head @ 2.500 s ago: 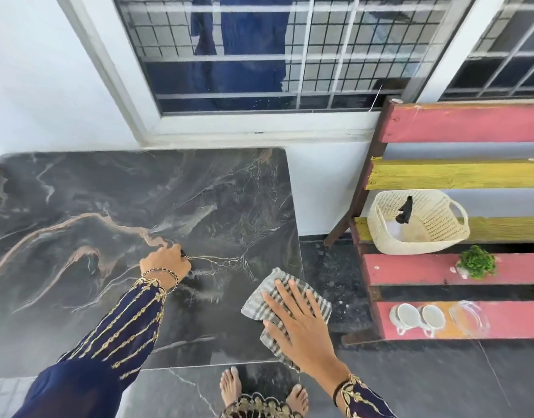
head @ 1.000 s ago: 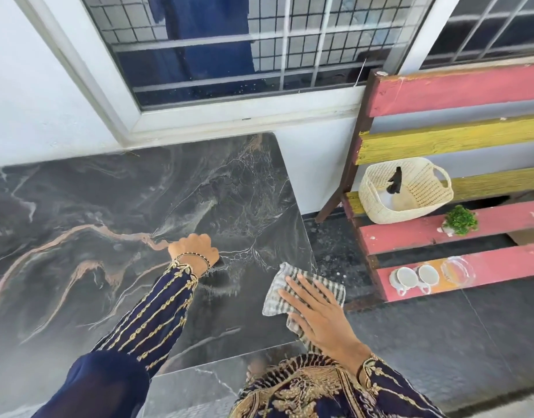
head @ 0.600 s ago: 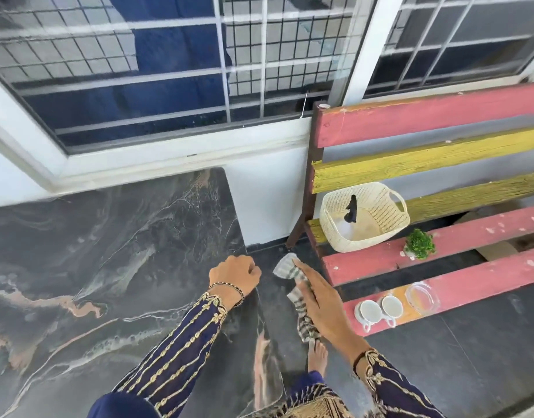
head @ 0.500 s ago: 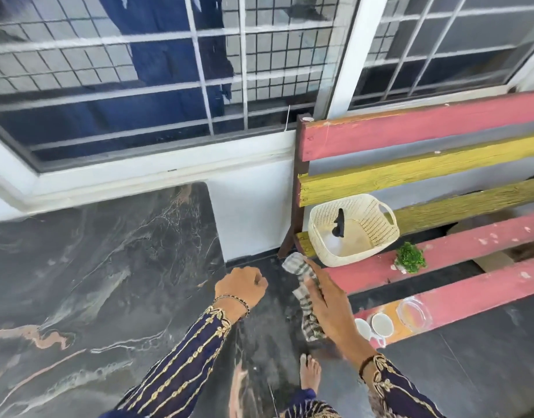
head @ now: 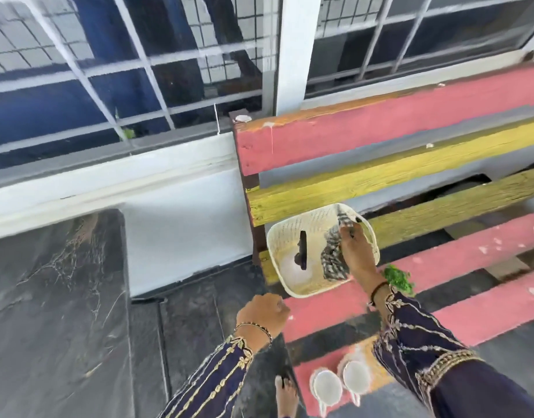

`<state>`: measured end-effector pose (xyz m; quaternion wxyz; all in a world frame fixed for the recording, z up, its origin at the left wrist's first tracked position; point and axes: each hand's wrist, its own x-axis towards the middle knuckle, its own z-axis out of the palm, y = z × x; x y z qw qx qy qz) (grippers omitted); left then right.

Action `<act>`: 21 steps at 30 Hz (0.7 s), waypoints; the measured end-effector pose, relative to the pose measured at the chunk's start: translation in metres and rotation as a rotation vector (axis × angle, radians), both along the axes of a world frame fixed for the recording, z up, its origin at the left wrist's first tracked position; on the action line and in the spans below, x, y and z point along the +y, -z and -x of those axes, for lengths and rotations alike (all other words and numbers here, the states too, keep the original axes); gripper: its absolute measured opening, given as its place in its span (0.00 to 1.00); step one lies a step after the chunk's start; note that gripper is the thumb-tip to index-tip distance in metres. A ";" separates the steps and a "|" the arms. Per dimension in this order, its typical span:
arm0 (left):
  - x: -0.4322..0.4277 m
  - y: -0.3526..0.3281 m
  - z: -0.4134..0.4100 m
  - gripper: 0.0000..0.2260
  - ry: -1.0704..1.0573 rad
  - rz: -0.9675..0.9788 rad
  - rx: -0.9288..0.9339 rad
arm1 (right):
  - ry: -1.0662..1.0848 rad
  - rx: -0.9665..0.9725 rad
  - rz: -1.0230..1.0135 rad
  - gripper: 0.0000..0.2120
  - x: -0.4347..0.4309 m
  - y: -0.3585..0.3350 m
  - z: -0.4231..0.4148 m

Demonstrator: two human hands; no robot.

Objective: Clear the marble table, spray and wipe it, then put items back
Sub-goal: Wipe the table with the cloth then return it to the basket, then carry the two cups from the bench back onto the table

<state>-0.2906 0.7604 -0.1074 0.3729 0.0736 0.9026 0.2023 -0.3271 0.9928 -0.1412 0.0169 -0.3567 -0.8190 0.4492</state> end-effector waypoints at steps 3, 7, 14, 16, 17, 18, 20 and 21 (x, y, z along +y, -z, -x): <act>0.008 0.024 0.001 0.13 -0.016 0.011 -0.033 | 0.004 -0.070 0.032 0.21 0.020 0.030 0.028; 0.017 0.045 -0.003 0.14 0.008 0.037 -0.062 | 0.032 -0.124 0.051 0.22 0.034 0.052 0.037; 0.037 0.059 -0.016 0.14 0.100 0.055 -0.123 | 0.085 0.047 0.349 0.19 0.037 0.053 -0.012; 0.042 0.059 -0.024 0.13 0.135 0.082 -0.134 | 0.092 0.088 0.402 0.17 0.032 0.049 -0.035; 0.044 0.059 -0.027 0.13 0.147 0.090 -0.143 | 0.085 0.107 0.408 0.14 0.028 0.045 -0.045; 0.046 0.059 -0.033 0.13 0.161 0.098 -0.162 | 0.081 0.119 0.412 0.10 0.023 0.042 -0.059; 0.049 0.061 -0.042 0.13 0.191 0.105 -0.201 | 0.058 0.137 0.396 0.08 0.013 0.039 -0.086; 0.049 0.063 -0.047 0.13 0.207 0.111 -0.221 | 0.048 0.138 0.385 0.08 0.008 0.040 -0.100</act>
